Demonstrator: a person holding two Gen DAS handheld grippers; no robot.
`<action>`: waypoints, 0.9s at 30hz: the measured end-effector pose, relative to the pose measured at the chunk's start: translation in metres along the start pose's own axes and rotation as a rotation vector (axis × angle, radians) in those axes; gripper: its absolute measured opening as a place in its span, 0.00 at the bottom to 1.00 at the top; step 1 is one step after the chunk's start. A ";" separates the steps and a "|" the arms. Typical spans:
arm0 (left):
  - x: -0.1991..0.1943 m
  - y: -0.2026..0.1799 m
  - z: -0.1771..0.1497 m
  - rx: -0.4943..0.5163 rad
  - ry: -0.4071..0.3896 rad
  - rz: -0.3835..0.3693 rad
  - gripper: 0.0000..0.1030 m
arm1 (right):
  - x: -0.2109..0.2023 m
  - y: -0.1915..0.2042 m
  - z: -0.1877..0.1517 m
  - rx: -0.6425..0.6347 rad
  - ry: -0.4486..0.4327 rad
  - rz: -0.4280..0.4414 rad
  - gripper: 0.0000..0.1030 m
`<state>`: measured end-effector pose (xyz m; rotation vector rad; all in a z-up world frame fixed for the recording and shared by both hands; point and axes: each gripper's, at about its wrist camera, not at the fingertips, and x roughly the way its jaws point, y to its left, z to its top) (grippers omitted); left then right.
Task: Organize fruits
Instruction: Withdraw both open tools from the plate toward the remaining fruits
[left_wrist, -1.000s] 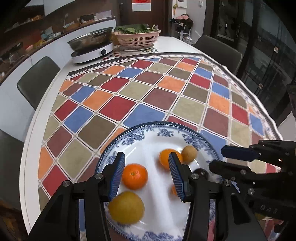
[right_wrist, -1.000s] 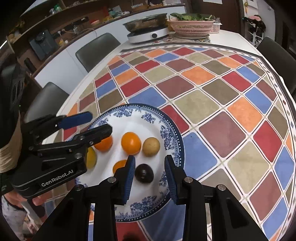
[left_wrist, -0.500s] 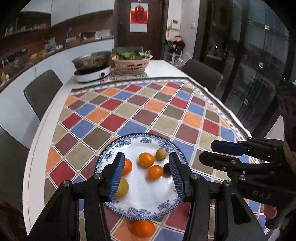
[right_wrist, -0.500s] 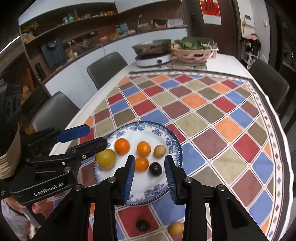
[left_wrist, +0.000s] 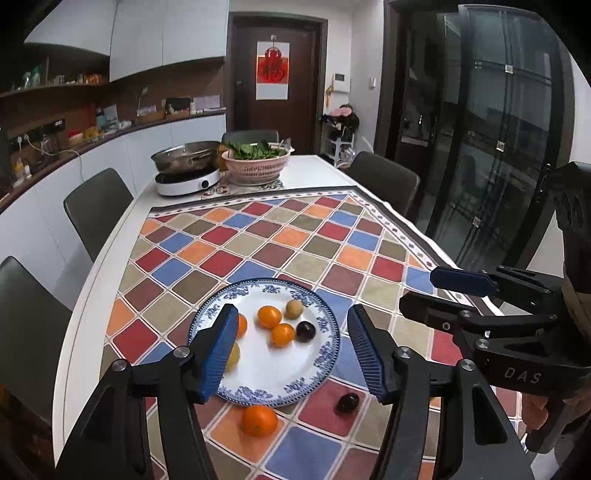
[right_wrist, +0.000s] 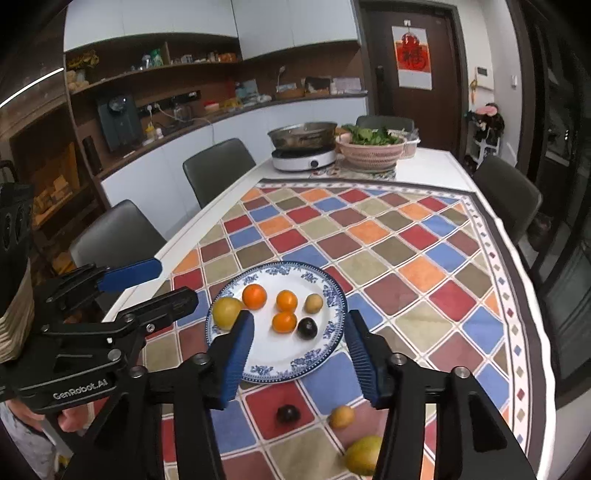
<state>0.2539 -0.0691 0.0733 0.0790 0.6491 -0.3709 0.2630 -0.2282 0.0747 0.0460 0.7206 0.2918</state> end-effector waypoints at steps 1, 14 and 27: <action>-0.003 -0.002 -0.003 -0.002 -0.004 -0.002 0.61 | -0.004 0.001 -0.002 -0.004 -0.008 -0.006 0.51; -0.023 -0.029 -0.040 0.005 -0.033 -0.008 0.69 | -0.040 -0.011 -0.049 0.046 -0.055 -0.088 0.63; 0.000 -0.045 -0.071 0.006 0.019 -0.035 0.74 | -0.036 -0.036 -0.092 0.106 0.003 -0.162 0.65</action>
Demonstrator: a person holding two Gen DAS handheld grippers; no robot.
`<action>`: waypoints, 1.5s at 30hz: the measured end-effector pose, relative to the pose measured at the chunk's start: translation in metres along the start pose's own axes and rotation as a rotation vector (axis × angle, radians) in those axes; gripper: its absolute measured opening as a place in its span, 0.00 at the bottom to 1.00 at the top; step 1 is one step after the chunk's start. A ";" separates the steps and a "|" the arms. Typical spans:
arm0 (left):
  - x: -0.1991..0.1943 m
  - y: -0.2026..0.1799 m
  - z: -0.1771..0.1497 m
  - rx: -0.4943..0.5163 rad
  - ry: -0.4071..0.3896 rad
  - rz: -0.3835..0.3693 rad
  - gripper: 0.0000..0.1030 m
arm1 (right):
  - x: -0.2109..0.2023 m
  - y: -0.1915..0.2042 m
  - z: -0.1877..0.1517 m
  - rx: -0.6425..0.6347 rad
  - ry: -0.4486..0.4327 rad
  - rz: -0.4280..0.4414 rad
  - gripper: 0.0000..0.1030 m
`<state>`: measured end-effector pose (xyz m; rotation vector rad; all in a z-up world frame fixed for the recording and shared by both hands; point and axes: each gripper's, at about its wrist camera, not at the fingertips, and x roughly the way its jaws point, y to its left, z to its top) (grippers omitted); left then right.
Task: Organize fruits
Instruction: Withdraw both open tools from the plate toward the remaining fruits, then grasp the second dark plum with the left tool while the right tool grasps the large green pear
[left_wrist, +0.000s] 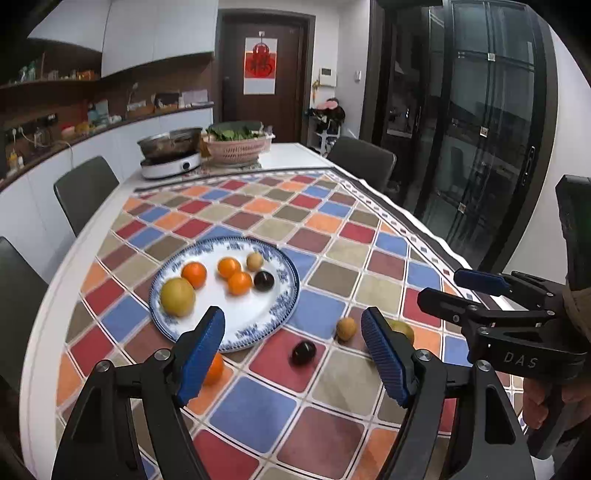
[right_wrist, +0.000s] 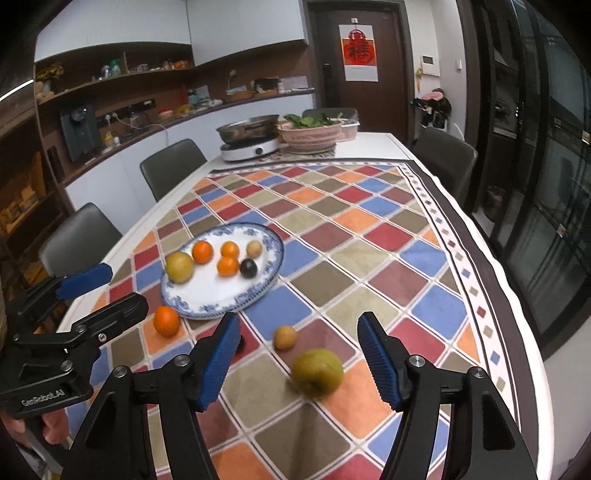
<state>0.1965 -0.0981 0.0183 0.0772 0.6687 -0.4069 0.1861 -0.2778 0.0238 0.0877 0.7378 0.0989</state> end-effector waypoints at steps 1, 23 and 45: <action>0.003 0.000 -0.003 0.000 0.007 -0.003 0.74 | 0.000 -0.001 -0.003 -0.001 0.003 -0.005 0.65; 0.074 0.000 -0.043 0.063 0.137 -0.041 0.73 | 0.055 -0.016 -0.050 0.000 0.149 -0.040 0.65; 0.127 -0.003 -0.045 0.054 0.246 -0.110 0.32 | 0.092 -0.020 -0.057 0.050 0.200 0.017 0.59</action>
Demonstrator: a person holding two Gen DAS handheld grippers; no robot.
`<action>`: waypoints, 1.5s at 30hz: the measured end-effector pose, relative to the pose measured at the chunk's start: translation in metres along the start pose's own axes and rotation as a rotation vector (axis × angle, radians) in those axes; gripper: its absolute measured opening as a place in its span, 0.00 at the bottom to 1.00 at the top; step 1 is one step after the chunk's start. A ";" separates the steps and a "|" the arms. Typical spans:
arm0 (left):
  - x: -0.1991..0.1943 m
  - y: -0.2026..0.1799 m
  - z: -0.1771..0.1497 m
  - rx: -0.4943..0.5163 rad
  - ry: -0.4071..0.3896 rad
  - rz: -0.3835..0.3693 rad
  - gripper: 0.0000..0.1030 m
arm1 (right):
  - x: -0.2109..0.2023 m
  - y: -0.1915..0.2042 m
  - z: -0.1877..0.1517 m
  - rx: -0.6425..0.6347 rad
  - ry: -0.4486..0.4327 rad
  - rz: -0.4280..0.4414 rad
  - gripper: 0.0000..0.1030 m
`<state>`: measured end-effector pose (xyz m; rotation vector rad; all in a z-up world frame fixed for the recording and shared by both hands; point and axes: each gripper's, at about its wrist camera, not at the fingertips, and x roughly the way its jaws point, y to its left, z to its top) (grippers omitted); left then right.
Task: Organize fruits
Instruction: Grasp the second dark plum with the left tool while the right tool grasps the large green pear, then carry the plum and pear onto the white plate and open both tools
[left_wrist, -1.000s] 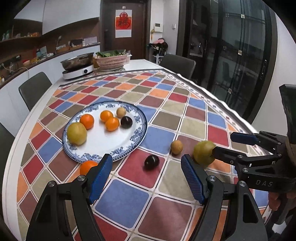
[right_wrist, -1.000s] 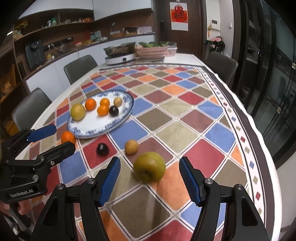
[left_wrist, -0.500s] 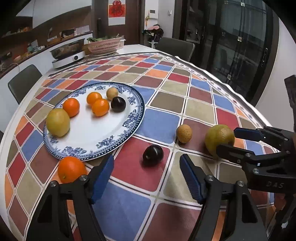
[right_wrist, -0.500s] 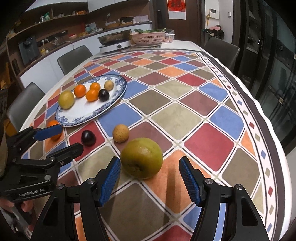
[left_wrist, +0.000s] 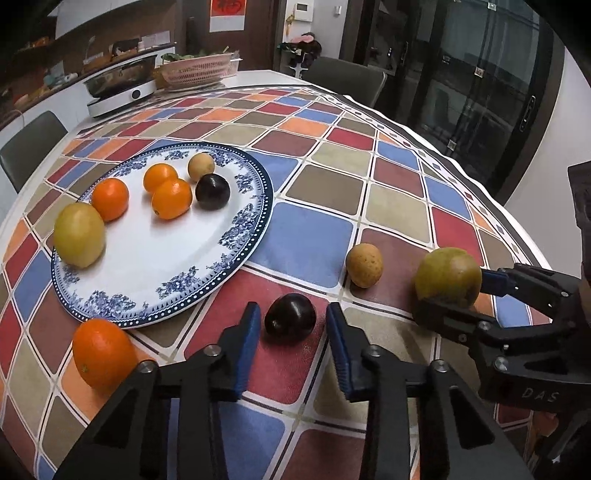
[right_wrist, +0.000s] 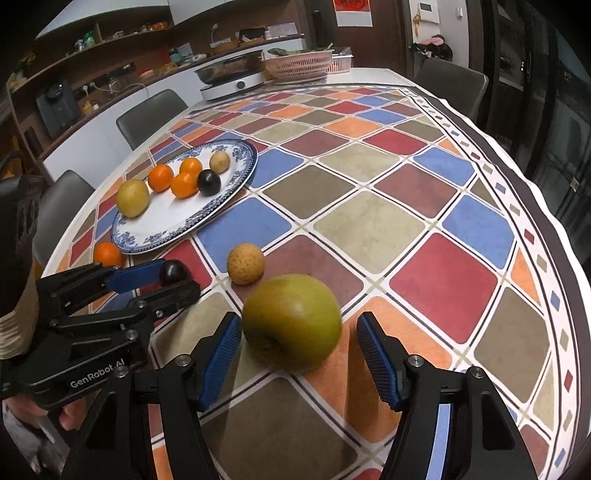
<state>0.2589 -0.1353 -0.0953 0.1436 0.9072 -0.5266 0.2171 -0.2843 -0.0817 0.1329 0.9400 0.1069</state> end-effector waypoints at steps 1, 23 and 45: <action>0.000 -0.001 0.000 0.004 0.000 0.001 0.30 | 0.001 -0.001 0.000 0.000 0.002 0.001 0.53; -0.042 0.000 0.001 -0.026 -0.061 -0.013 0.26 | -0.026 0.015 0.004 -0.026 -0.042 0.028 0.49; -0.129 0.018 -0.002 -0.071 -0.225 0.039 0.26 | -0.075 0.066 0.026 -0.109 -0.128 0.135 0.49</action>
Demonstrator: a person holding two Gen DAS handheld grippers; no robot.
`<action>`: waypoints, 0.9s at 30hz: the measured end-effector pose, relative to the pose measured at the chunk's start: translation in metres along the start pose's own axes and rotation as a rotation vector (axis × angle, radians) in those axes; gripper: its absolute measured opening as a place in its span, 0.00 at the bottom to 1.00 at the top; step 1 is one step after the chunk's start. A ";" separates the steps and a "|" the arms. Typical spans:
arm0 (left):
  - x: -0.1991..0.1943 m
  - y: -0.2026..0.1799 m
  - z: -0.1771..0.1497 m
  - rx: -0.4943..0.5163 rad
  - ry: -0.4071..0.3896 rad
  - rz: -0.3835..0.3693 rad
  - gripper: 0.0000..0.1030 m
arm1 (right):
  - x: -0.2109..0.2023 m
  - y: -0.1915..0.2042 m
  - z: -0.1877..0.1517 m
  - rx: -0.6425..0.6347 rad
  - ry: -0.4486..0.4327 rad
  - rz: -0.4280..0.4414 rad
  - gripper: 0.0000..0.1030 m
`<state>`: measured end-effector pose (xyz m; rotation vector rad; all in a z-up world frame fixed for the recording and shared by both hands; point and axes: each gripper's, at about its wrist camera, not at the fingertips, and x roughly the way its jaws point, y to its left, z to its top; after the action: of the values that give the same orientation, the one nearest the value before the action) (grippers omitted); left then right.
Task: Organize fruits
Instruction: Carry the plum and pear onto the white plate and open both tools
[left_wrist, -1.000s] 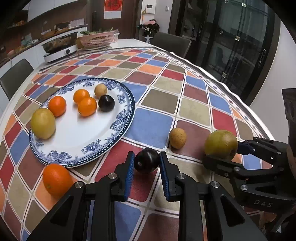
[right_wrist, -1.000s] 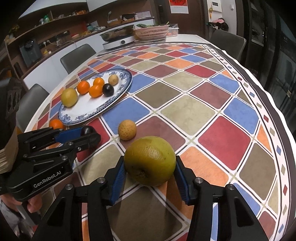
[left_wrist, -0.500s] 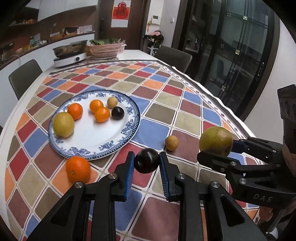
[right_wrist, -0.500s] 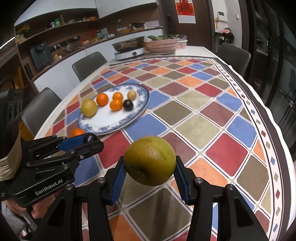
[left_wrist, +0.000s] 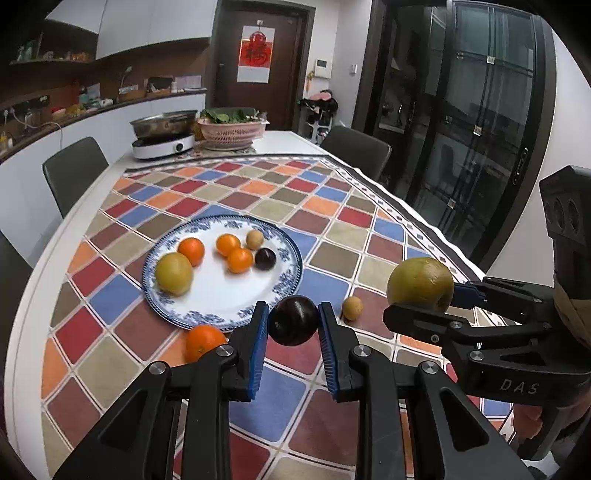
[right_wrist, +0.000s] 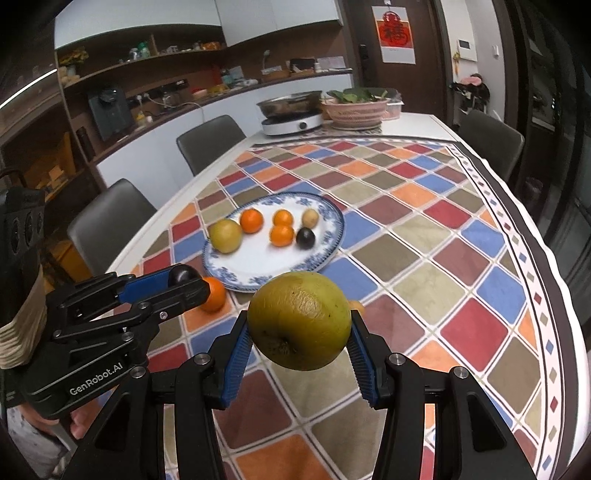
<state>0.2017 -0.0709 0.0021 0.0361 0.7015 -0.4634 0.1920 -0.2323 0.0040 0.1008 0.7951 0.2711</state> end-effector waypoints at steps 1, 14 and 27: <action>-0.002 0.001 0.002 0.000 -0.006 0.003 0.26 | -0.001 0.002 0.002 -0.004 -0.004 0.005 0.49; -0.013 0.026 0.029 0.027 -0.070 0.082 0.26 | 0.009 0.018 0.039 -0.049 -0.025 0.032 0.49; 0.025 0.060 0.049 0.004 -0.024 0.065 0.26 | 0.052 0.023 0.069 -0.080 0.030 0.052 0.49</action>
<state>0.2731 -0.0362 0.0169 0.0571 0.6743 -0.4025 0.2715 -0.1946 0.0203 0.0421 0.8110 0.3541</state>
